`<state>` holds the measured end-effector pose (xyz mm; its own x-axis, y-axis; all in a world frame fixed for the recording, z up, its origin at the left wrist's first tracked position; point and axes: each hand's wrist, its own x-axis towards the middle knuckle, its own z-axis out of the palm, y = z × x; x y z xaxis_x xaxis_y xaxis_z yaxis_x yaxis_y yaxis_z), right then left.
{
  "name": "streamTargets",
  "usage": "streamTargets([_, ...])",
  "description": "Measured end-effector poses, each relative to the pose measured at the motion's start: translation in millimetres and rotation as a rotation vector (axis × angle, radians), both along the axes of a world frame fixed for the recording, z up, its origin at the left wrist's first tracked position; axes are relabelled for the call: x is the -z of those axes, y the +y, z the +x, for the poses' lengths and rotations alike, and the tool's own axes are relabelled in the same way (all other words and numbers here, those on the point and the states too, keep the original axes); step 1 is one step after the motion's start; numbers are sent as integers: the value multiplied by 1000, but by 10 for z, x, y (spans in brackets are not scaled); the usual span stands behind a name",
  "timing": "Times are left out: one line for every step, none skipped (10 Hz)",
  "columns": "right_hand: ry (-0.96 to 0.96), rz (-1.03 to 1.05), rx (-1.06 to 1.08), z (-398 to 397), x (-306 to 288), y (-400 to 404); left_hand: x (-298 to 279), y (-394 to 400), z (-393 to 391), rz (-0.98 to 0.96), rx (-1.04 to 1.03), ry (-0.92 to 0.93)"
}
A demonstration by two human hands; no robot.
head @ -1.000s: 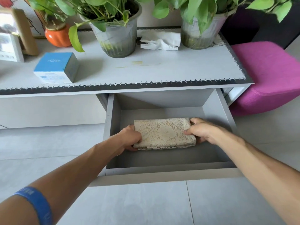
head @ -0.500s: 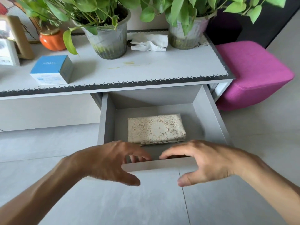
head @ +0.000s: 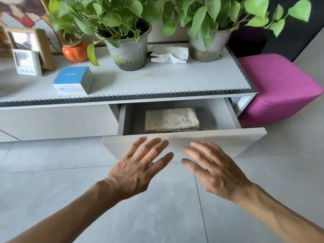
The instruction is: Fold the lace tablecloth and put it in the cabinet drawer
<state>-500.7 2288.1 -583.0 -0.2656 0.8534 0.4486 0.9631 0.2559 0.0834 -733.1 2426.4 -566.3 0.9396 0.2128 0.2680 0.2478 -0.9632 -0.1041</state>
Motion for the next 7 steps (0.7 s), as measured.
streamTargets([-221, -172, 78, 215, 257, 162, 223, 168, 0, 216, 90, 285])
streamTargets([-309, -243, 178, 422, 268, 345, 201, 493, 54, 316, 12, 386])
streamTargets([-318, -299, 282, 535, 271, 589, 137, 854, 94, 392, -57, 465])
streamTargets([-287, -343, 345, 542, 210, 756, 122, 955, 148, 378, -102, 480])
streamTargets([-240, -431, 331, 600, 49, 973, 73, 1089, 219, 297, -194, 506])
streamTargets([-219, -506, 313, 666, -28, 1060, 47, 1184, 244, 284, -215, 534])
streamTargets([-168, -590, 317, 615, -148, 1054, 29, 1121, 268, 250, -224, 612])
